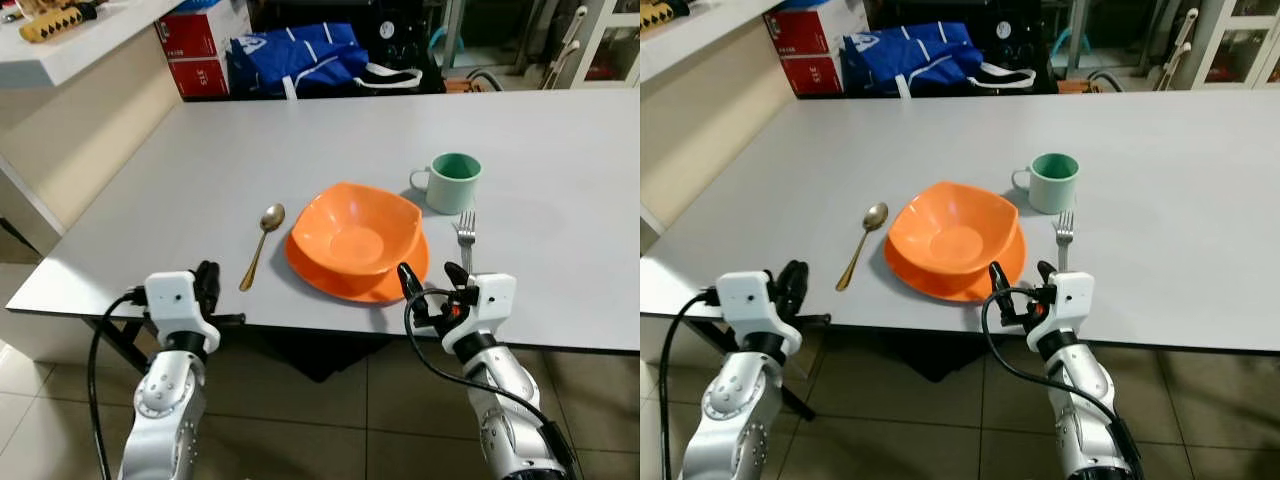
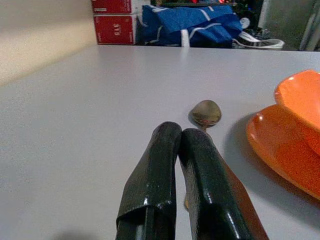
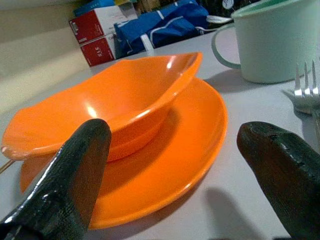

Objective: Setting the table

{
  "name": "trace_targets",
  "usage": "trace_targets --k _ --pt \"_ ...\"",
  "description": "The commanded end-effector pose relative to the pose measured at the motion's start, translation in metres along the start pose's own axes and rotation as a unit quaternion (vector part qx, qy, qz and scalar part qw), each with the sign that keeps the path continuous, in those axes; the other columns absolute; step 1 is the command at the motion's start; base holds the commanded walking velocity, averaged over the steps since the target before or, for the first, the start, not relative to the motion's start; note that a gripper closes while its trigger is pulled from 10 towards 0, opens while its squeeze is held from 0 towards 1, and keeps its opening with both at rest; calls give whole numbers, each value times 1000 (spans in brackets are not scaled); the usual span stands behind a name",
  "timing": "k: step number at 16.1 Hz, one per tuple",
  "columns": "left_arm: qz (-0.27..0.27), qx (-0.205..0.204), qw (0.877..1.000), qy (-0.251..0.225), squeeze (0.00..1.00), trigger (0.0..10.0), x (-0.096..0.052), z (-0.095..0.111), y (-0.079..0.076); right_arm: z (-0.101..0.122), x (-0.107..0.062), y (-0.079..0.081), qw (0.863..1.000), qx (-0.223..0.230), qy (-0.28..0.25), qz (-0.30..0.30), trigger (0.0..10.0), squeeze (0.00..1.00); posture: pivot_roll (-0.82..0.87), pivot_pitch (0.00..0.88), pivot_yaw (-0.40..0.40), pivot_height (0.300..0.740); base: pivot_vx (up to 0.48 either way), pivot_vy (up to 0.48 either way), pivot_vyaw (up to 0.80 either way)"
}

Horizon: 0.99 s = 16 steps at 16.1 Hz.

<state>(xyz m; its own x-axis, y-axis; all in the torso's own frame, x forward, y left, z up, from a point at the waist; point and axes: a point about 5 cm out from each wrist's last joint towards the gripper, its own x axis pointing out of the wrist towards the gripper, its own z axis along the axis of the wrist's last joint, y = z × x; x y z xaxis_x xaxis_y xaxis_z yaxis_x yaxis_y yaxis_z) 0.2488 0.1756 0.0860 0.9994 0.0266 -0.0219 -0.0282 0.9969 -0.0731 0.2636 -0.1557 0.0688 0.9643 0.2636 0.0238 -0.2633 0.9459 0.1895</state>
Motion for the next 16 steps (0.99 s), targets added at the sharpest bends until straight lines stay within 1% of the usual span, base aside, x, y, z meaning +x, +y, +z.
trace_targets --k 1,2,4,5,6,8,13,14,16 --pt "0 11 1000 8 0 10000 -1 -4 5 1 3 5 1000 -11 -3 12 10000 0 -223 0 119 740 0 0 0" --pt "5 7 1000 14 0 10000 -2 -8 7 3 3 4 1000 -16 -4 15 10000 0 -227 0 106 740 0 0 0" --pt "4 3 1000 14 0 10000 -3 -9 6 5 3 2 1000 -22 -4 16 10000 0 -229 0 98 740 0 0 0" --pt "-5 0 1000 15 0 10000 -2 -10 3 7 3 -4 999 -30 -2 13 10000 0 -237 0 91 740 0 0 0" --pt "-5 0 1000 15 0 10000 -2 -10 3 7 3 -4 999 -30 -2 13 10000 0 -237 0 91 740 0 0 0" --pt "-17 2 1000 16 0 10000 1 -11 -2 10 6 -8 999 -41 -6 9 10000 0 -242 0 90 740 0 0 0" --pt "-28 12 999 10 0 10000 3 -5 -9 10 8 -7 999 -46 -7 8 10000 0 -228 0 83 740 0 0 0" --pt "-41 10 999 8 0 10000 2 -1 -15 10 9 -7 999 -44 -6 8 10000 0 -228 0 83 740 0 0 0" --pt "-52 12 999 7 0 10000 2 0 -18 7 11 -6 999 -48 4 5 10000 0 -217 0 85 740 -253 371 -669"
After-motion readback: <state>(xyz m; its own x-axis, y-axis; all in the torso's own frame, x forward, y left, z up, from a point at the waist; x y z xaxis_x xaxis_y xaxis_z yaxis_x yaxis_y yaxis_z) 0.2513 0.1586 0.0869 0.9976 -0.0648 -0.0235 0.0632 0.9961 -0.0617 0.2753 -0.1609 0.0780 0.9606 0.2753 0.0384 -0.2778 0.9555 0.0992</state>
